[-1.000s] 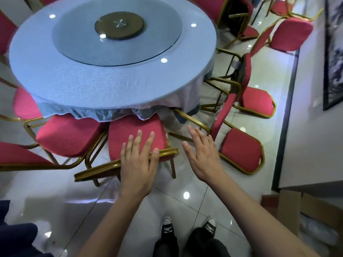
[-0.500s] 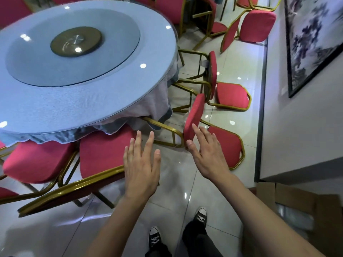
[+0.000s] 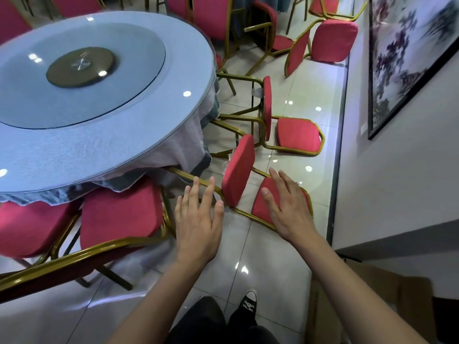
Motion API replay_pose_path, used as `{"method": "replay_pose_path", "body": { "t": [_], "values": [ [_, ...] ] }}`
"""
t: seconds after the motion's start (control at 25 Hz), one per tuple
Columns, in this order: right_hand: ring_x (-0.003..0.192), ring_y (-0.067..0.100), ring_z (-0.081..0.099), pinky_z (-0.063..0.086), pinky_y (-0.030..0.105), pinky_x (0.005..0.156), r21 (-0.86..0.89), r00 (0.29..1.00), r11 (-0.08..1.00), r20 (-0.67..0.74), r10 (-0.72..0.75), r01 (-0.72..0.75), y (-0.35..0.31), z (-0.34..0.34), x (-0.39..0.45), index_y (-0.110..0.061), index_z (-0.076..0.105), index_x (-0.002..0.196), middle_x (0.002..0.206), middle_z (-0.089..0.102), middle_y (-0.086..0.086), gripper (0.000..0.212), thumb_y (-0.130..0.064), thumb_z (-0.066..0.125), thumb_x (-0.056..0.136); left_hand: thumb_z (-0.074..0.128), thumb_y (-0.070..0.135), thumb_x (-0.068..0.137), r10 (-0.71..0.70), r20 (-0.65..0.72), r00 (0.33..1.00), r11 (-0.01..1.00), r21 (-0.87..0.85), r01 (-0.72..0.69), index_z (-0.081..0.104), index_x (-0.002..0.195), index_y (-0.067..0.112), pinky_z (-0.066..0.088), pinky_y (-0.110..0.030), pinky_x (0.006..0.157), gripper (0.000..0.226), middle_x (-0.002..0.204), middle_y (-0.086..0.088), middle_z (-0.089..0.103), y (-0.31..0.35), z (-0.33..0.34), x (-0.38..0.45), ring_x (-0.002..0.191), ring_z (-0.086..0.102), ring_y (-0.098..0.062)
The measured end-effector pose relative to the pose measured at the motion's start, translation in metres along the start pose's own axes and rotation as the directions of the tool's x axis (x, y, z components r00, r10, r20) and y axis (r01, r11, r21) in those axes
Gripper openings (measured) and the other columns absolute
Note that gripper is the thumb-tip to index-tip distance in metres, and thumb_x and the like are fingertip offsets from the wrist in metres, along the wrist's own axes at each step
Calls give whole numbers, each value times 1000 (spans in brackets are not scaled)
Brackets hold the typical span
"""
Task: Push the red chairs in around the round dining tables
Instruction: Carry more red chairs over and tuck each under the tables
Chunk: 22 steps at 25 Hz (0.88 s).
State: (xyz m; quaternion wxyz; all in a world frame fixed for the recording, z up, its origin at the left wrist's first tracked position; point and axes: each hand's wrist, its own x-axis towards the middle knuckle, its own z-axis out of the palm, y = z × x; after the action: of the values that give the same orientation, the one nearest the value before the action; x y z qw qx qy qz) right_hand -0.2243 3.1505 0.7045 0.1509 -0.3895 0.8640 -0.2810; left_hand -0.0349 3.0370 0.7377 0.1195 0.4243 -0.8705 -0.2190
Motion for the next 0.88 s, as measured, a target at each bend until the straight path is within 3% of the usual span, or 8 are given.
{"method": "replay_pose_path", "body": {
  "t": [0.12, 0.32, 0.56, 0.88],
  "values": [
    [151, 15, 15, 7, 35, 122, 17, 1000, 1000, -14, 25, -25, 21, -11, 7, -43, 18, 158, 166, 24, -2, 67, -72, 17, 98, 14, 54, 99, -1, 17, 1000, 1000, 14, 1, 19, 160, 39, 4, -42, 126, 63, 170, 0, 11, 19, 13, 9, 156, 8, -21],
    [154, 20, 17, 17, 47, 126, 31, 996, 996, -12, 83, -83, 52, -34, 23, -42, 18, 160, 168, 22, -1, 64, -67, 23, 101, 10, 55, 99, 21, 87, 996, 1000, 6, -22, 14, 160, 39, 3, -43, 127, 64, 170, 1, 8, 49, 43, 30, 156, 4, -19],
    [155, 21, 17, 18, 48, 126, -1, 991, 991, -9, 131, -131, 85, -64, 57, -38, 19, 161, 168, 23, 1, 69, -66, 21, 98, 9, 54, 101, 44, 97, 994, 999, -7, -43, 9, 160, 40, 4, -44, 127, 61, 170, 1, 9, 81, 84, 76, 156, 5, -20],
    [155, 21, 17, 18, 50, 126, -90, 988, 989, 92, 122, -114, 120, -78, 151, -40, 16, 161, 168, 21, 1, 63, -61, 26, 104, -4, 62, 94, -58, 195, 979, 994, -83, 75, 5, 161, 40, -1, -44, 127, 70, 170, 1, 3, 118, 129, 153, 156, -4, -18]
  ]
}}
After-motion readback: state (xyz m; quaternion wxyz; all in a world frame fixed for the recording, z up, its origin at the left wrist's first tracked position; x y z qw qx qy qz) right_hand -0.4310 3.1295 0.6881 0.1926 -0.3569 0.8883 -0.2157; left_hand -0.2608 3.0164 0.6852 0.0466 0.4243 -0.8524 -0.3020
